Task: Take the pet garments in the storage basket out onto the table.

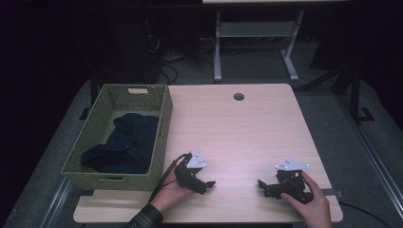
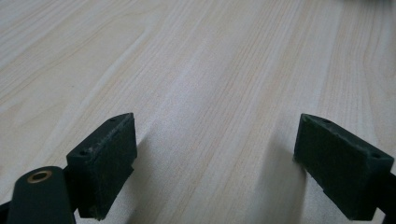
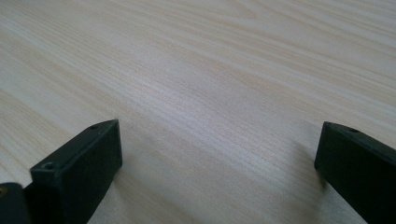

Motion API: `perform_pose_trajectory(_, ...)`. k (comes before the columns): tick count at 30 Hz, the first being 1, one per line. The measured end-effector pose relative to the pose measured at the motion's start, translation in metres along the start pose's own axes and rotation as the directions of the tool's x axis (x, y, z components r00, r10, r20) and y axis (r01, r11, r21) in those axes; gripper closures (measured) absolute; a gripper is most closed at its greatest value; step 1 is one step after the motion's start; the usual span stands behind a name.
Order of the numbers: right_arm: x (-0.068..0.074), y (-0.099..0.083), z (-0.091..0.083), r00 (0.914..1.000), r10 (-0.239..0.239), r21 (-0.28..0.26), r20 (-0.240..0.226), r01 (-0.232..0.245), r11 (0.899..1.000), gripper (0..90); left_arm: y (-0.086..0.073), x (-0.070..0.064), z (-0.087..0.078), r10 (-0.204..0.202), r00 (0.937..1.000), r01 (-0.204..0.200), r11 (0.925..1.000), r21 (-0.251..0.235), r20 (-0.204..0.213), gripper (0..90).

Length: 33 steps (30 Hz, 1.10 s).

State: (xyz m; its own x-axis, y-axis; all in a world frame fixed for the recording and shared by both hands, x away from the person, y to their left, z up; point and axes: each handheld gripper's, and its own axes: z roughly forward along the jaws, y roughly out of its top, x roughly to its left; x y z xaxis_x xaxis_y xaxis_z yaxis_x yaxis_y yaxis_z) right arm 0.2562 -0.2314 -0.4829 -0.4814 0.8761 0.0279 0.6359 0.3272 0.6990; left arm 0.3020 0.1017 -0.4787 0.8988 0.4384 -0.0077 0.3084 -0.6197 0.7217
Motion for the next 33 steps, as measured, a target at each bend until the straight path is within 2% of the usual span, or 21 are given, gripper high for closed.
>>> perform_pose_trajectory(8, 0.000, -0.001, -0.001, 1.0000, -0.003, 0.002, -0.002, 0.003, 1.000, 0.4, 0.001, 0.000, 0.000, -0.007, 0.9999, 0.007, 1.0000, 0.003, -0.008, 12.7)
perform_pose_trajectory(16, 0.000, -0.001, -0.001, 1.0000, -0.002, 0.002, -0.003, 0.002, 1.000, 0.4, 0.001, 0.001, -0.003, -0.039, 0.9992, 0.039, 0.9992, 0.013, -0.002, 12.8)
perform_pose_trajectory(23, 0.000, 0.000, 0.000, 0.9999, -0.009, 0.001, -0.009, 0.009, 1.000, 0.4, 0.003, 0.002, -0.006, -0.059, 0.9982, 0.059, 0.9982, -0.004, -0.007, 13.1)
perform_pose_trajectory(27, 0.000, 0.000, -0.001, 0.9999, -0.010, 0.001, -0.010, 0.010, 1.000, 0.4, 0.005, 0.003, -0.010, -0.049, 0.9987, 0.049, 0.9988, 0.001, -0.017, 13.1)
perform_pose_trajectory(32, 0.000, -0.001, -0.001, 0.9999, -0.010, 0.002, -0.010, 0.010, 1.000, 0.5, 0.007, 0.005, -0.014, -0.052, 0.9982, 0.052, 0.9986, -0.014, -0.030, 13.3)
perform_pose_trajectory(33, 0.000, -0.001, -0.001, 0.9999, -0.010, 0.002, -0.010, 0.010, 1.000, 0.5, 0.007, 0.006, -0.015, -0.063, 0.9975, 0.063, 0.9977, -0.025, -0.030, 13.4)
